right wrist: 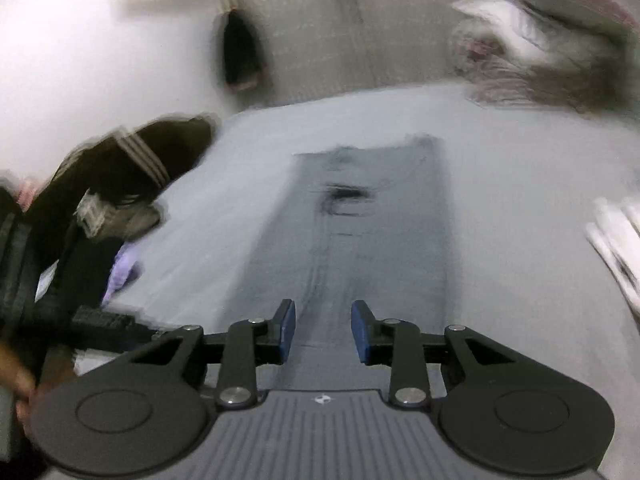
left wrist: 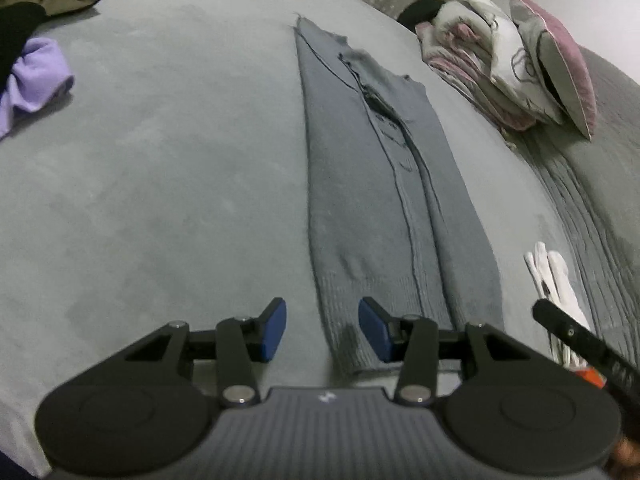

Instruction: Fold clothes

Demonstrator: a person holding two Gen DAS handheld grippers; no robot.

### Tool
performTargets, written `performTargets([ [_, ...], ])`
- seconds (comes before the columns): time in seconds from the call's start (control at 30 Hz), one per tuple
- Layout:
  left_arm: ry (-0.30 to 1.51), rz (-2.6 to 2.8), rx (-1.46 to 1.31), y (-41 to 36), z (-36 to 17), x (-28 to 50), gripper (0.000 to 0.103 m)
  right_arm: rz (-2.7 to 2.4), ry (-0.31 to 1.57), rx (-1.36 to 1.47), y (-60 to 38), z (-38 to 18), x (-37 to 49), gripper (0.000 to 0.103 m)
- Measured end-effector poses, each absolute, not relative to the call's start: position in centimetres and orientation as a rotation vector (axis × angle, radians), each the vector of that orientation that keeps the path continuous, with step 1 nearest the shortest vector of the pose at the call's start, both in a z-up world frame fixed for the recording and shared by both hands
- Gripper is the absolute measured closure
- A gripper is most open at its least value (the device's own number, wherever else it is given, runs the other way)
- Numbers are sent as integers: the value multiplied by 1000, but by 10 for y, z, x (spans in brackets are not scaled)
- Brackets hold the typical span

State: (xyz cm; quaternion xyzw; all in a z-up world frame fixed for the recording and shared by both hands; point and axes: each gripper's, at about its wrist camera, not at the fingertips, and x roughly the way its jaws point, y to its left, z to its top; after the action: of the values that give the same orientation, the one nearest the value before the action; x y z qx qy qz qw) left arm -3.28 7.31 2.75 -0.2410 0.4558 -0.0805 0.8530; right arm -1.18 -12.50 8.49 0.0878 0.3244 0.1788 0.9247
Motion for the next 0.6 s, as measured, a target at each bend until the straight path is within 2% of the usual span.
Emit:
performTargets([
  [0.17, 961, -189, -517, 61, 23, -31, 61, 232, 775, 437, -186, 59, -8, 72],
  [0.23, 956, -189, -508, 55, 21, -31, 58, 259, 794, 515, -190, 51, -8, 72],
  [0.3, 948, -186, -494, 49, 19, -31, 55, 266, 818, 536, -190, 44, -11, 72],
  [0.6, 910, -212, -468, 25, 13, -32, 57, 254, 802, 486, -178, 33, -12, 71],
])
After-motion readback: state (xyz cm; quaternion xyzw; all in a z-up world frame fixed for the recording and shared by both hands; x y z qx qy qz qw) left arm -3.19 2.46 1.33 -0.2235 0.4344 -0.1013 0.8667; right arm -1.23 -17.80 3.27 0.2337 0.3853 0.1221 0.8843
